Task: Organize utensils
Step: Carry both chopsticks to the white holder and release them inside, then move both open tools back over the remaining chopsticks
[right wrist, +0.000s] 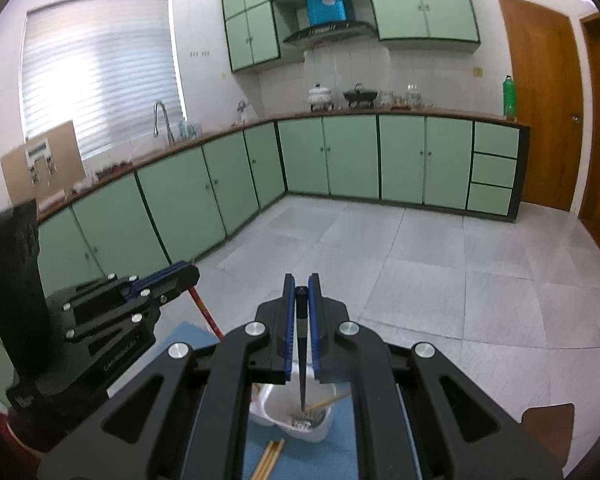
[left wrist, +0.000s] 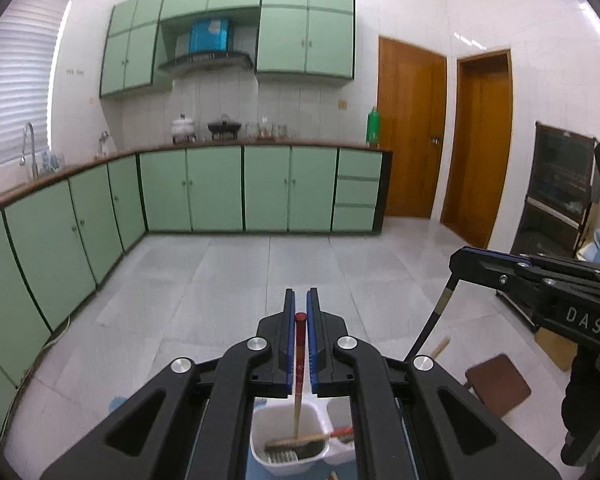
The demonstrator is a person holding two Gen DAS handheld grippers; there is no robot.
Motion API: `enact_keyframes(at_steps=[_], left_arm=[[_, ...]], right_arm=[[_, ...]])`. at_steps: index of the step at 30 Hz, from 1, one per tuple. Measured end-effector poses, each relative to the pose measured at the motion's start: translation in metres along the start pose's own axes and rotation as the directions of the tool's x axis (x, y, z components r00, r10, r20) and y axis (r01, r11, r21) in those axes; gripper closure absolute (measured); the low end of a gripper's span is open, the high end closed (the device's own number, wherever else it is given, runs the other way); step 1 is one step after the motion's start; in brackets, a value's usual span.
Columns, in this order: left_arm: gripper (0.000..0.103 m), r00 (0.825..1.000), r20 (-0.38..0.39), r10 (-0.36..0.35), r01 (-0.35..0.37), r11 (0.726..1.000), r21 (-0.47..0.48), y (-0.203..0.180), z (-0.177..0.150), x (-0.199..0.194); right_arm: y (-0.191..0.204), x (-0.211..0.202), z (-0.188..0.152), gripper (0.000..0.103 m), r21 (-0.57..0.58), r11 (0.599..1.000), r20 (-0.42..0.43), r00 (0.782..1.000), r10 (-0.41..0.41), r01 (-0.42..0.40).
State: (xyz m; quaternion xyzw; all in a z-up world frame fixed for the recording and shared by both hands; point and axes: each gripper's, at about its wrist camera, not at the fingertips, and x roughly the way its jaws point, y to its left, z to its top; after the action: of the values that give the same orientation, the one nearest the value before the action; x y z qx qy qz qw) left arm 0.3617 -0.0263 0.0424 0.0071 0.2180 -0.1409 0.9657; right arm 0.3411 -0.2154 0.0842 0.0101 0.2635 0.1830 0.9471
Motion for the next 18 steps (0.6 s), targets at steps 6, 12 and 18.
enact_keyframes(at_steps=[6,12,18], left_arm=[[0.089,1.000,-0.019,-0.006,0.006,1.000,-0.015,0.006,-0.009,-0.008],[0.061,1.000,0.019,-0.003,0.004,1.000,-0.028,0.003,-0.008,-0.040],[0.044,0.999,0.044,-0.009,0.011,0.999,-0.047,-0.001,-0.023,-0.079]], right_arm=[[0.004,-0.004,-0.010,0.090,0.001,1.000,-0.004,1.000,-0.013,0.013],[-0.005,-0.034,-0.016,0.067,0.040,0.998,0.044,0.998,-0.042,0.040],[-0.011,-0.070,-0.041,0.036,0.073,0.995,0.084,0.994,-0.070,0.064]])
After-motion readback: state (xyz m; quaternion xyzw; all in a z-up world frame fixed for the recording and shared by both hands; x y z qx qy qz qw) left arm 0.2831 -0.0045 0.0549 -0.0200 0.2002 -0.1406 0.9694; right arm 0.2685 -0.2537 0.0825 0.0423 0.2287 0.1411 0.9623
